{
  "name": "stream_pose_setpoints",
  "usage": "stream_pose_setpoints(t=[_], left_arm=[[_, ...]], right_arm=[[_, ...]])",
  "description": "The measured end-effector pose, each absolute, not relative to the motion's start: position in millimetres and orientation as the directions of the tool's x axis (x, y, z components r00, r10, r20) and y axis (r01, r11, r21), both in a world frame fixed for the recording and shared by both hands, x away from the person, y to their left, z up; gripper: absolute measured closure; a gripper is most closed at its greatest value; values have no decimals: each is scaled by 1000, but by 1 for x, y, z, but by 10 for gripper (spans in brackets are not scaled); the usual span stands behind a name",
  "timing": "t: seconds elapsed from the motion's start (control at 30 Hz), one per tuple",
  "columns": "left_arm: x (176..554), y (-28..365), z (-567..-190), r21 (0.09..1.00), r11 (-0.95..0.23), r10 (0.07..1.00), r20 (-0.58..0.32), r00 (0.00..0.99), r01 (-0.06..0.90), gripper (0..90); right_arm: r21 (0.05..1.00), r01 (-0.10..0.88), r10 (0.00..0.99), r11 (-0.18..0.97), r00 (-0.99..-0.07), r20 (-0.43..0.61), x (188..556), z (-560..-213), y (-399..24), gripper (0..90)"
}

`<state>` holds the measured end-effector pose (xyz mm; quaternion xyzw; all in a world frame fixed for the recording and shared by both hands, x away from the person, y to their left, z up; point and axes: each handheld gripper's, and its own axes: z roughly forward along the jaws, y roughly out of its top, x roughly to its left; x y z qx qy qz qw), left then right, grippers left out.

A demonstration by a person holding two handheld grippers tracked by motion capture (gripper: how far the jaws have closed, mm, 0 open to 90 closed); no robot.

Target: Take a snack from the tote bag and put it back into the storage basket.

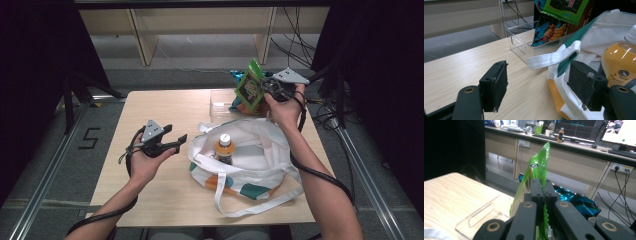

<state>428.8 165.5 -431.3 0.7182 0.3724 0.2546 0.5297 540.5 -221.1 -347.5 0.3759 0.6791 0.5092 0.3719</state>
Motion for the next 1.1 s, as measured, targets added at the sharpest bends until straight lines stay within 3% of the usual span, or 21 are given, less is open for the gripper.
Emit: stream_pose_setpoints(t=[0.3,1.1], left_arm=[[429,165,-432,950,-164,802,-29,596,267,308],[430,166,-432,949,-163,802,-32,596,270,307]], right_arm=[[956,109,874,271,-443,-198,543,-356,-212,900],[961,96,874,258,-446,-191,554,-356,-197,900]])
